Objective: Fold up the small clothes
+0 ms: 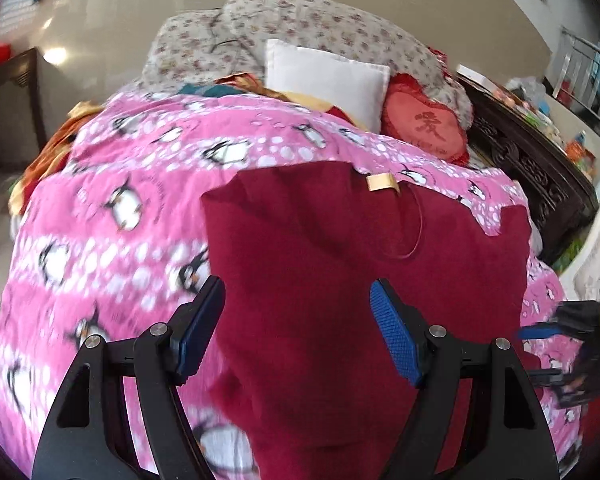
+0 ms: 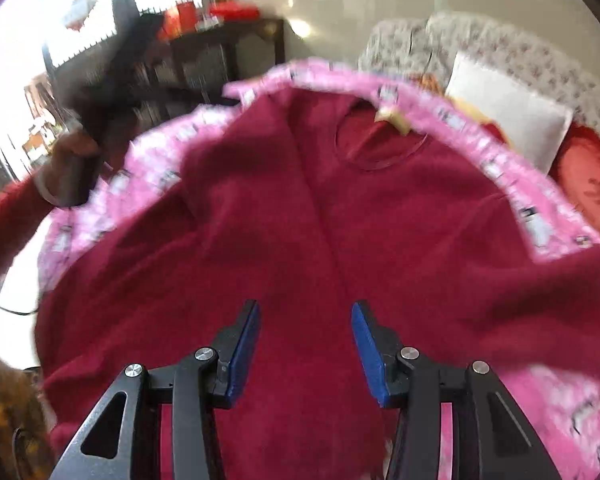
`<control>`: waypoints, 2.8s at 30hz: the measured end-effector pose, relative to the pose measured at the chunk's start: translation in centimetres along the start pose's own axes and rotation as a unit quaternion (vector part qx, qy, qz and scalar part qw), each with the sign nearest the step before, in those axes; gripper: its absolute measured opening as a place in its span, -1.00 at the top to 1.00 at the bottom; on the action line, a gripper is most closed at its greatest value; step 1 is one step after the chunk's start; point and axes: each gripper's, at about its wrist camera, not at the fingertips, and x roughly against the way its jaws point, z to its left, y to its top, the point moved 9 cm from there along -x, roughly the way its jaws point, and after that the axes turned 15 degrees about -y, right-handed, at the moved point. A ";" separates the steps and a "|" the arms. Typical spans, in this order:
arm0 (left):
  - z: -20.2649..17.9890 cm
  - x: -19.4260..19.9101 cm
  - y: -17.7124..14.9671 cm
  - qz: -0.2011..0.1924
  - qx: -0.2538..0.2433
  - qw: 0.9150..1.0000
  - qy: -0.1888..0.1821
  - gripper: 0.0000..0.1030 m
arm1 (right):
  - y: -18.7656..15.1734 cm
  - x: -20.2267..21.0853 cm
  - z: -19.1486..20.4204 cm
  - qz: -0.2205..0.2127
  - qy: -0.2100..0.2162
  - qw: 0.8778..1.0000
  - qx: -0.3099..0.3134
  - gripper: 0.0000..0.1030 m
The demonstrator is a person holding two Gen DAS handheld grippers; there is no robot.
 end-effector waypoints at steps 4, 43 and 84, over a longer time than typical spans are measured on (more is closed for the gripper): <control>-0.7 -1.3 1.0 0.038 -0.063 0.997 -0.023 -0.47 | -0.2 -3.3 1.1 0.030 0.021 0.999 0.013 0.11; 0.9 -5.0 3.9 0.100 -0.235 0.966 0.027 0.72 | 8.6 0.1 -9.8 -0.038 -0.247 0.968 -0.002 0.88; 2.7 2.3 -8.1 -0.015 0.041 0.999 -0.032 0.73 | 25.6 -10.5 12.2 -0.085 0.032 0.994 0.053 0.93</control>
